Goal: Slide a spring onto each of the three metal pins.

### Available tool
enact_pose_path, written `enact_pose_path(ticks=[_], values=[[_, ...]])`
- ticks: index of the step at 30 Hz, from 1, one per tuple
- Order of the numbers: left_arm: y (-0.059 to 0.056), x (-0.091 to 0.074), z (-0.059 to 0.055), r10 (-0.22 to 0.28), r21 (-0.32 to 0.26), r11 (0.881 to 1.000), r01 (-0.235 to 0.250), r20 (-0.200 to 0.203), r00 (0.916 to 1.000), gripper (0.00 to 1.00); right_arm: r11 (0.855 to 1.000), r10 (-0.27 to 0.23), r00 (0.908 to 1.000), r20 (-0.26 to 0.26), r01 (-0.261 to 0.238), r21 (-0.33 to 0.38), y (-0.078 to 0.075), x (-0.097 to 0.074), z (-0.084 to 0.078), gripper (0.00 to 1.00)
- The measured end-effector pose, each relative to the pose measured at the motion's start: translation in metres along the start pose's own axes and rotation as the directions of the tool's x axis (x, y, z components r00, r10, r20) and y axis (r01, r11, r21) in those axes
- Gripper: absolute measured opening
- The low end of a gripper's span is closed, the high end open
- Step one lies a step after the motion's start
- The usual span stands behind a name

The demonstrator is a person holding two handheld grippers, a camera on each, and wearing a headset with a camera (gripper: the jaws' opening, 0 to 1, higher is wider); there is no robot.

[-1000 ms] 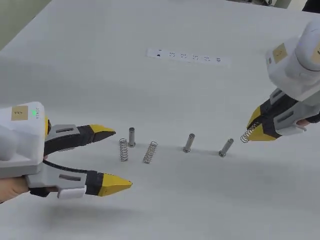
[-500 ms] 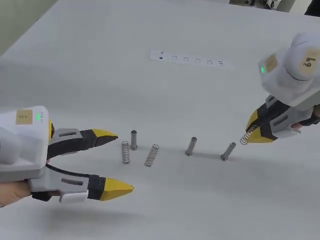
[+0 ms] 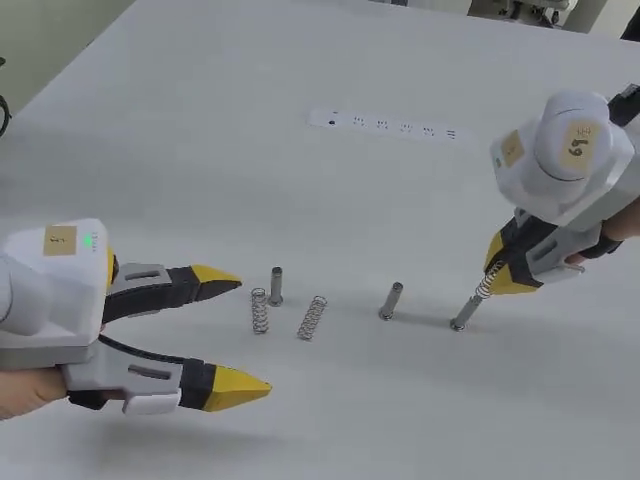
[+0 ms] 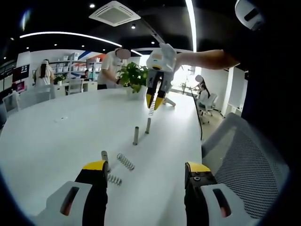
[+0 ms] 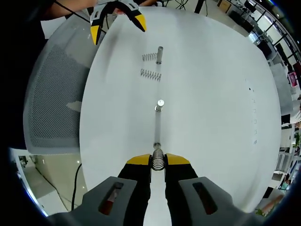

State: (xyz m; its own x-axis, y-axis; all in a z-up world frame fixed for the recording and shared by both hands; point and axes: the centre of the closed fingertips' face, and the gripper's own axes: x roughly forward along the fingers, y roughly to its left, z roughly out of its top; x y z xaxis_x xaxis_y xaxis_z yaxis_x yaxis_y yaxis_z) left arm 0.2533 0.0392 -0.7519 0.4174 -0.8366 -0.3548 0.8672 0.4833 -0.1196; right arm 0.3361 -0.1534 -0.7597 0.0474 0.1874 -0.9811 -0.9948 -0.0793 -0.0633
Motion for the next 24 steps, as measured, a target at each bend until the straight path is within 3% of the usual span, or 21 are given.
enact_pose_path(ticks=[24], values=[[0.0047, -0.006, -0.0019, 0.021, -0.017, 1.0, -0.021, -0.002, 0.9998, 0.64, 1.0, 0.013, 0.9996, -0.025, -0.013, -0.018, -0.0005, 0.008, -0.0026, 0.08]])
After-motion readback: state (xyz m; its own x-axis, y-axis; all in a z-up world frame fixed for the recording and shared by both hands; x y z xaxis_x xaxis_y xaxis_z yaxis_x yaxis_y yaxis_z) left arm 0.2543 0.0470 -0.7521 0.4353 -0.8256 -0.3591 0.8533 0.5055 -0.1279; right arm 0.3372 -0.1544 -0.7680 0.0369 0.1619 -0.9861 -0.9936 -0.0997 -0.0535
